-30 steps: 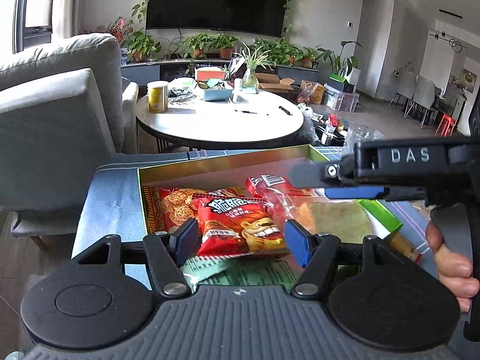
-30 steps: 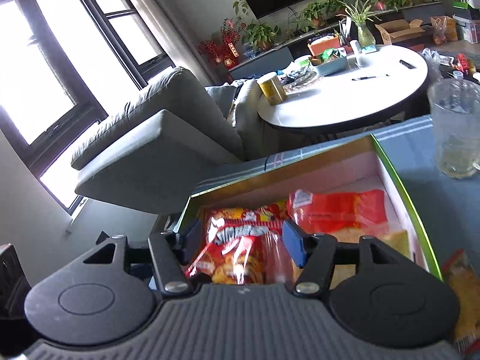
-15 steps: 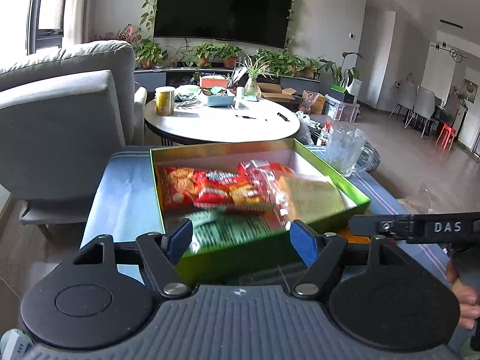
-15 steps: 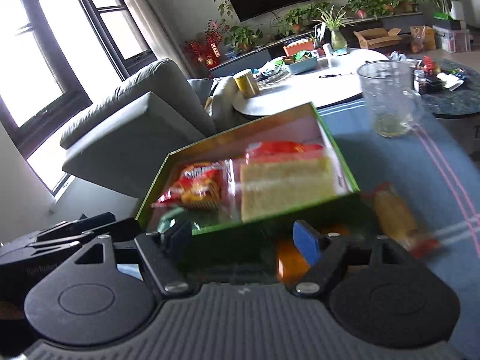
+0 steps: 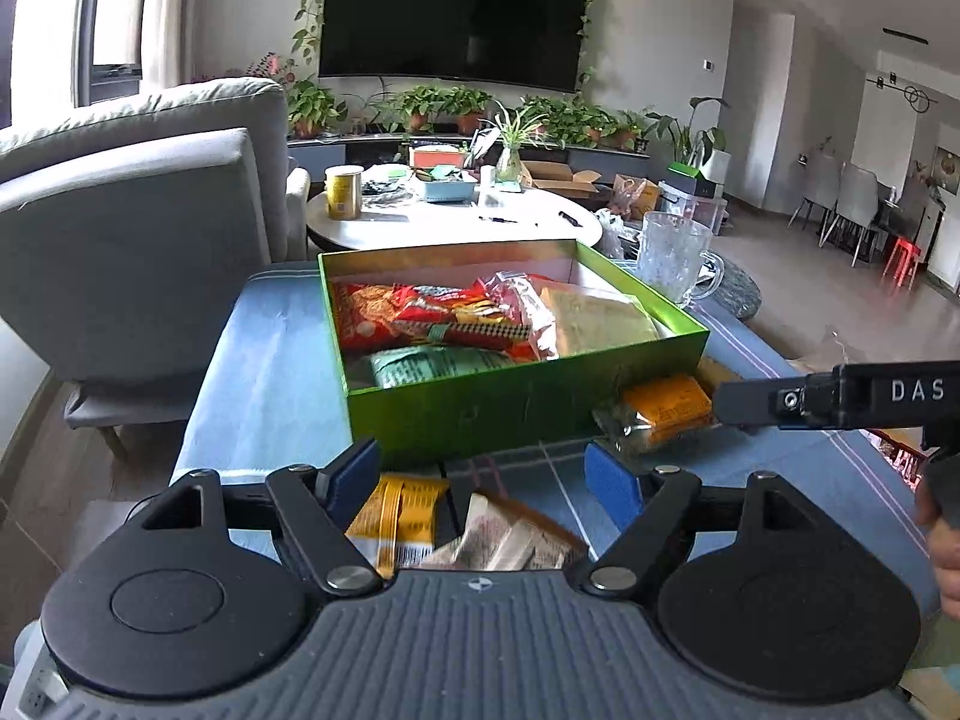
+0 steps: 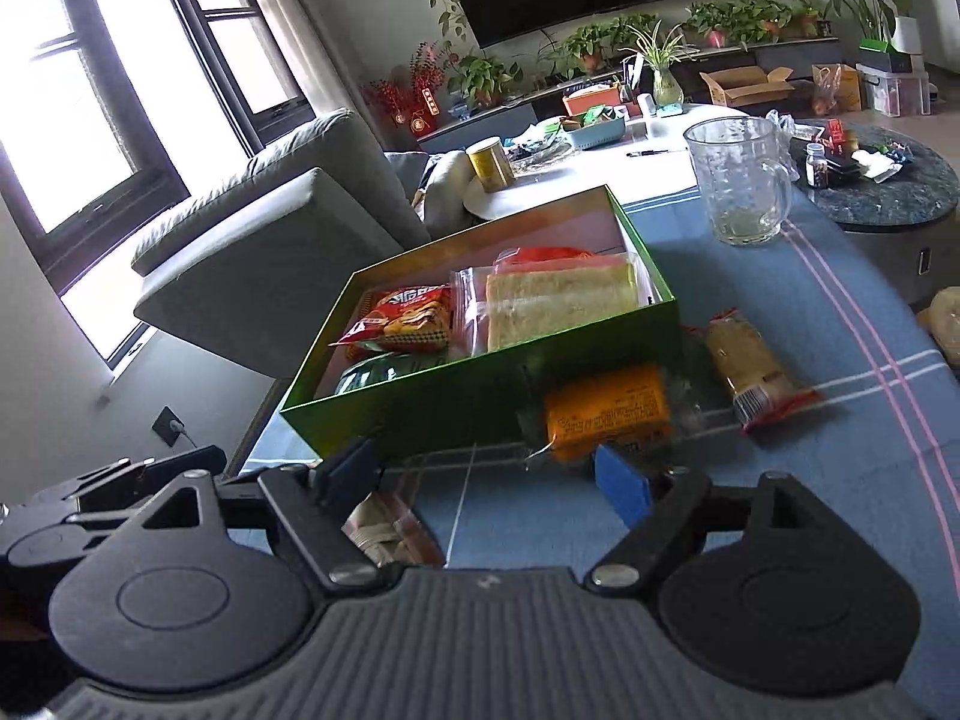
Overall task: Organize snacks
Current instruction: 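Withdraw both tools and move them toward the remaining snacks on the table, then close the left gripper on the red-white-blue snack bag while the right tool moves to the round cookie packet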
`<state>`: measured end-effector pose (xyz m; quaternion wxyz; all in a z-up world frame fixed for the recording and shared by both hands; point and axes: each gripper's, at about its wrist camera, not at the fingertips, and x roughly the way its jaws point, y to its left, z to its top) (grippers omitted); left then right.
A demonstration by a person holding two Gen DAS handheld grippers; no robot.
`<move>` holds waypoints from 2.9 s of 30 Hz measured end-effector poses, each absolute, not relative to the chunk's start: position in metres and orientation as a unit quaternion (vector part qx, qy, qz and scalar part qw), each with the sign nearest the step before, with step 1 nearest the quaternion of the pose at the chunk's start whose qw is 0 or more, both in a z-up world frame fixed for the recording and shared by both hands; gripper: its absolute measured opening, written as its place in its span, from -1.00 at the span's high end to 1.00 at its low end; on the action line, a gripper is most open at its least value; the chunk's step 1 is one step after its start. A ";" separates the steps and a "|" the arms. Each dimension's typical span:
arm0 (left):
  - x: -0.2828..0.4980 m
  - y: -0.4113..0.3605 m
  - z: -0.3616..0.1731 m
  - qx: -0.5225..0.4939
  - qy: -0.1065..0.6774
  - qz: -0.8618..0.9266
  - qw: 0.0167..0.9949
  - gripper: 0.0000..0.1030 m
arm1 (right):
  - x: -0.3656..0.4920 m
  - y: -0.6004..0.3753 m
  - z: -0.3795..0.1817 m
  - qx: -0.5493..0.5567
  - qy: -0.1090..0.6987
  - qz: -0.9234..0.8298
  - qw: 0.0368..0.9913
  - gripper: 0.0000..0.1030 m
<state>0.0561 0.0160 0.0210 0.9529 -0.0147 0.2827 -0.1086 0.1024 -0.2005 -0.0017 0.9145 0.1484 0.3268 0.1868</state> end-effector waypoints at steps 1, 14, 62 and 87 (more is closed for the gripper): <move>0.053 0.018 0.021 -0.017 0.282 -0.106 0.953 -0.47 | 0.101 -0.200 -0.001 0.148 0.326 0.186 0.915 -0.73; 0.017 0.048 0.013 -0.026 0.274 -0.056 0.960 -0.58 | 0.074 -0.189 0.000 0.131 0.327 0.181 0.918 -0.82; 0.032 0.072 -0.057 -0.006 0.345 -0.013 0.938 -0.05 | 0.070 -0.172 -0.019 0.127 0.372 0.182 0.901 -0.84; 0.010 0.039 -0.040 -0.022 0.333 -0.078 0.940 -0.02 | 0.070 -0.179 -0.026 0.129 0.386 0.180 0.896 -0.84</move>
